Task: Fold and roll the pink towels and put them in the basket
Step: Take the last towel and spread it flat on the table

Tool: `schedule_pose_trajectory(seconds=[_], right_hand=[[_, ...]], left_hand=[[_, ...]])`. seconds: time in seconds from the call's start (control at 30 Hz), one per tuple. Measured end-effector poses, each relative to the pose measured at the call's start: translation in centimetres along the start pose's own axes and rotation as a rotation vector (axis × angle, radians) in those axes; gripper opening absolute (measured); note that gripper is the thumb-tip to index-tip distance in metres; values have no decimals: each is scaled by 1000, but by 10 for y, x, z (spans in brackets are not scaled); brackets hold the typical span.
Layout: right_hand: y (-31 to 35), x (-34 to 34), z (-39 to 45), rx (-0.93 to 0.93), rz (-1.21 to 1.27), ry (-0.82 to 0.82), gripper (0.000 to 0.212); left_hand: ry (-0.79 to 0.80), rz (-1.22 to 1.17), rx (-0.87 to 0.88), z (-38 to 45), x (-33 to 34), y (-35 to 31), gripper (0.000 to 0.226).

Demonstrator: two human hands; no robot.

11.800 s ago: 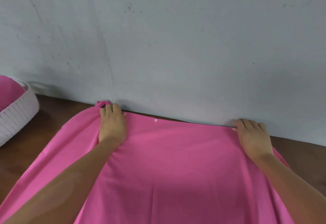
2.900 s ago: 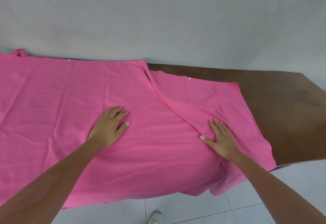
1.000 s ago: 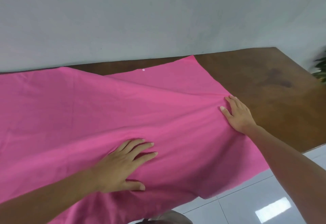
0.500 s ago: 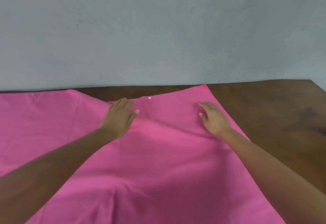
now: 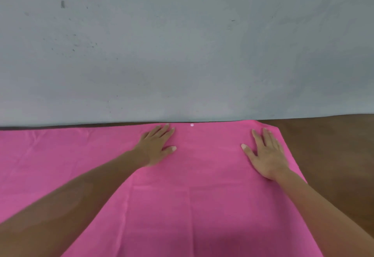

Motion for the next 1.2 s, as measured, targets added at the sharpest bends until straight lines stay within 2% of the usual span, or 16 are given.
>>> schedule_pose_trajectory(seconds=[0.13, 0.17, 0.3, 0.4, 0.5, 0.6, 0.67, 0.73, 0.9, 1.07, 1.2], right_hand=[[-6, -8, 10, 135, 67, 11, 89], [-5, -11, 14, 151, 70, -10, 88], [-10, -23, 32, 121, -57, -69, 85], [-19, -25, 42, 122, -92, -76, 85], [-20, -20, 45, 123, -111, -92, 85], [-21, -17, 43, 80, -70, -208, 80], [-24, -15, 44, 20, -60, -244, 84], [-28, -10, 47, -13, -37, -200, 91], [-32, -11, 53, 6, -12, -182, 90], [-24, -19, 51, 27, -55, -119, 90], [-2, -25, 41, 21, -45, -137, 89]], left_hand=[[-20, -60, 61, 16, -2, -2, 118], [-49, -80, 66, 16, -1, 0, 122], [-241, -90, -18, 2, 5, 22, 103], [-377, -103, -256, -23, 17, 61, 83], [-435, -130, -515, -56, 26, 113, 84], [-350, -171, -754, -83, 34, 165, 99], [-259, -182, -836, -90, 43, 188, 109], [-203, -146, -838, -86, 49, 198, 108], [-173, -126, -843, -74, 45, 195, 97], [-136, -167, -806, -75, 39, 198, 101], [-231, -229, -728, -96, 28, 214, 109]])
Point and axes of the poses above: each hand's wrist, its own z-axis towards the middle knuckle, its own x-axis out of the palm, y = z × x, the point moved 2 cm from there along z, towards the middle knuckle, and after that the axes turned 3 degrees about -x, right-handed, at the moved point
